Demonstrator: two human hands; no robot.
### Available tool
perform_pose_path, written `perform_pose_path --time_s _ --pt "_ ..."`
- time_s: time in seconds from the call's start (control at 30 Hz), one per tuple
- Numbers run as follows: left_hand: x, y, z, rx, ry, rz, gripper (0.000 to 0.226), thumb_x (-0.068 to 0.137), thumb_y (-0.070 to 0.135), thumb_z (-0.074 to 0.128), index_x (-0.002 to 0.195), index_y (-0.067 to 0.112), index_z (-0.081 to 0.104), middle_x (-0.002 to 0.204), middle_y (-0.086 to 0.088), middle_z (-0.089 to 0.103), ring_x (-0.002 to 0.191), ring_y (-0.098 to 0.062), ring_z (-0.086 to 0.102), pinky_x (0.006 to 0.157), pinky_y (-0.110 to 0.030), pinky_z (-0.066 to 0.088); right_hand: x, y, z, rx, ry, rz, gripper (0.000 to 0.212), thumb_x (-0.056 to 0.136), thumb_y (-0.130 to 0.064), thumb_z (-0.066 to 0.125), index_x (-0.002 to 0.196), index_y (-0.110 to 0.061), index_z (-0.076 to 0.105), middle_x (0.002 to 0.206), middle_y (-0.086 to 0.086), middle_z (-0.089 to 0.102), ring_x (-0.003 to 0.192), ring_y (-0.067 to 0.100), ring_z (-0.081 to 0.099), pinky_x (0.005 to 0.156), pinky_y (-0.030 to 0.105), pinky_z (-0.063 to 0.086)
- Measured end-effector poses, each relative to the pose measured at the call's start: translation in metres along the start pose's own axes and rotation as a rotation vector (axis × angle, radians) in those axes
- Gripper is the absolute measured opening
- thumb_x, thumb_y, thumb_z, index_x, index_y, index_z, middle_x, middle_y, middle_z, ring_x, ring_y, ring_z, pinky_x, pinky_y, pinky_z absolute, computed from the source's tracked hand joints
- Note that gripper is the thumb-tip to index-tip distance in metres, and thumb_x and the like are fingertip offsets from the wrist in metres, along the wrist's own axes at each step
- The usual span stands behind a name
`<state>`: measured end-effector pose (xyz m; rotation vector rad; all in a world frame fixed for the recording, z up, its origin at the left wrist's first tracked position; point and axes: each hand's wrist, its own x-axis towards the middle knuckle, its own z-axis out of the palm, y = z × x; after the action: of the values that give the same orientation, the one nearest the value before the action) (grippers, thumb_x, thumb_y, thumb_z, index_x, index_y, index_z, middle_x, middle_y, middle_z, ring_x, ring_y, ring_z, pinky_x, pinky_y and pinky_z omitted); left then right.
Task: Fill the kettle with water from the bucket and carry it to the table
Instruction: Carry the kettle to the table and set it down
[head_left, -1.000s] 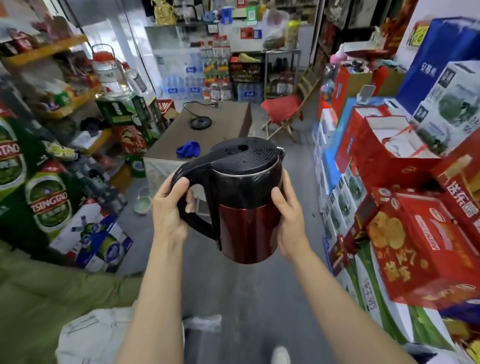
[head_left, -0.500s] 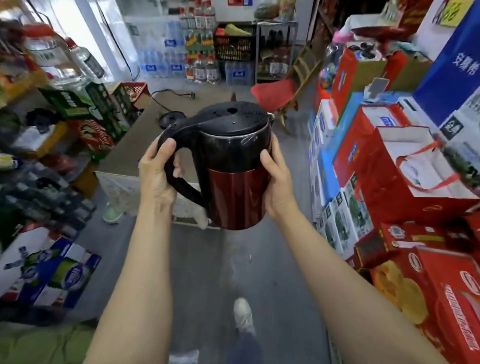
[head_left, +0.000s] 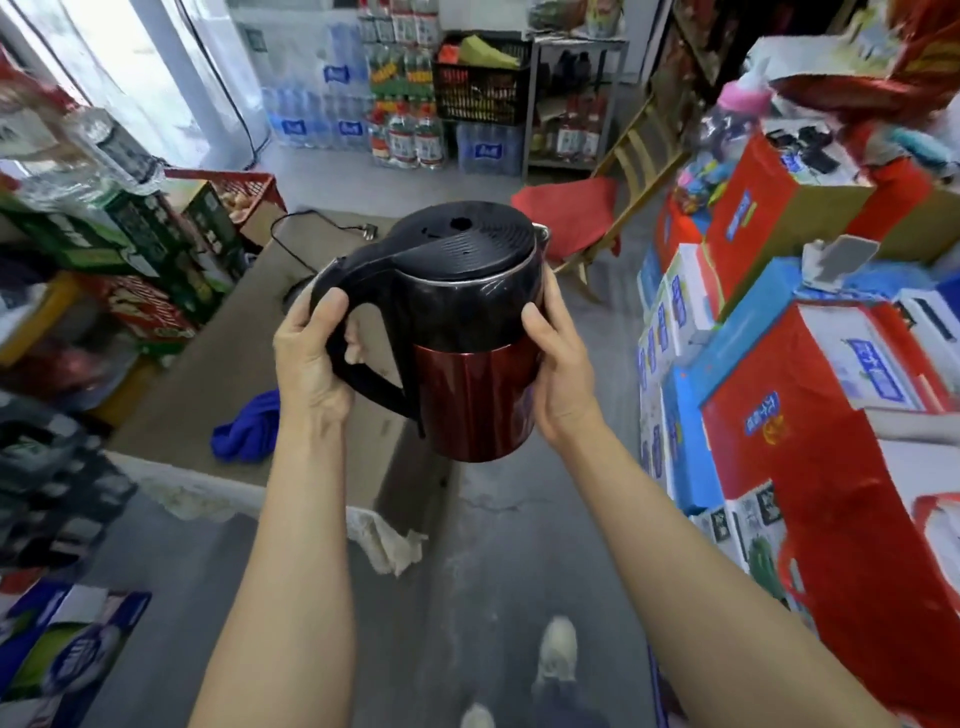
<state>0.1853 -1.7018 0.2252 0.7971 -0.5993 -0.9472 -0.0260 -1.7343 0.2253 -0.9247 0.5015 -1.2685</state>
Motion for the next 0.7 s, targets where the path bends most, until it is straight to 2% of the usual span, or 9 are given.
perform_pose_path --time_s 0.1,0.17,0.23,0.3,0.4,0.53,0.63,0.7 --pt "0.047 -0.018 0.003 -0.008 0.043 0.035 0.018 0.081 0.015 0.066 0.098 0.018 0.073 0.057 0.001 0.055 0.04 -0.009 0.04 0.036 -0.02 0.032 0.058 0.011 -0.011 -0.023 -0.04 0.031 0.054 0.102 0.002 0.04 0.154 -0.011 0.037 0.144 0.0 0.057 0.131 0.01 0.057 0.105 0.024 0.047" --pt "0.077 -0.029 0.004 -0.03 0.082 0.053 0.019 0.082 0.011 0.065 0.097 0.018 0.075 0.057 0.001 0.057 0.038 -0.009 0.039 0.036 -0.02 0.032 0.098 0.019 -0.019 -0.037 -0.055 0.077 0.054 0.102 0.002 0.042 0.154 -0.013 0.039 0.149 -0.001 0.055 0.137 0.011 0.053 0.112 0.027 0.044" --pt "0.106 -0.04 0.003 -0.049 0.103 0.066 0.024 0.075 0.016 0.077 0.098 0.017 0.074 0.054 0.0 0.055 0.037 -0.01 0.039 0.036 -0.02 0.031 0.14 0.029 -0.027 -0.05 -0.077 0.118 0.059 0.101 0.001 0.043 0.158 -0.011 0.033 0.159 0.005 0.045 0.145 0.017 0.044 0.12 0.032 0.034" --pt "0.133 -0.049 0.0 -0.046 0.129 0.071 0.039 0.065 0.027 0.085 0.101 0.017 0.074 0.051 -0.002 0.053 0.035 -0.011 0.037 0.037 -0.02 0.028 0.18 0.039 -0.03 -0.042 -0.134 0.152 0.061 0.101 0.002 0.043 0.159 -0.01 0.031 0.161 0.008 0.041 0.148 0.022 0.04 0.12 0.032 0.032" --pt "0.171 -0.057 -0.008 -0.041 0.201 0.083 0.047 0.062 0.031 0.087 0.104 0.016 0.073 0.051 -0.003 0.053 0.034 -0.012 0.037 0.038 -0.023 0.024 0.232 0.056 -0.027 -0.016 -0.207 0.22 0.061 0.1 0.002 0.044 0.158 -0.011 0.033 0.159 0.01 0.045 0.145 0.022 0.045 0.114 0.03 0.043" --pt "0.217 -0.06 -0.027 -0.011 0.283 0.121 0.038 0.065 0.027 0.084 0.101 0.018 0.074 0.05 -0.001 0.053 0.035 -0.01 0.037 0.038 -0.022 0.025 0.29 0.085 -0.015 0.001 -0.249 0.312 0.063 0.098 0.003 0.045 0.157 -0.013 0.035 0.156 0.006 0.049 0.137 0.013 0.053 0.099 0.022 0.051" --pt "0.251 -0.063 -0.05 -0.007 0.352 0.132 0.036 0.07 0.022 0.079 0.104 0.015 0.07 0.048 -0.003 0.049 0.035 -0.012 0.034 0.041 -0.026 0.021 0.331 0.105 0.003 -0.025 -0.328 0.343 0.066 0.093 0.0 0.048 0.157 -0.012 0.036 0.149 0.003 0.057 0.127 0.008 0.062 0.093 0.02 0.053" --pt "0.274 -0.064 -0.065 -0.011 0.385 0.138 0.045 0.066 0.026 0.084 0.106 0.014 0.07 0.049 -0.004 0.048 0.035 -0.013 0.034 0.042 -0.026 0.022 0.361 0.12 0.015 -0.044 -0.379 0.363 0.066 0.091 -0.002 0.048 0.156 -0.011 0.037 0.145 0.001 0.06 0.125 0.008 0.064 0.092 0.02 0.053"
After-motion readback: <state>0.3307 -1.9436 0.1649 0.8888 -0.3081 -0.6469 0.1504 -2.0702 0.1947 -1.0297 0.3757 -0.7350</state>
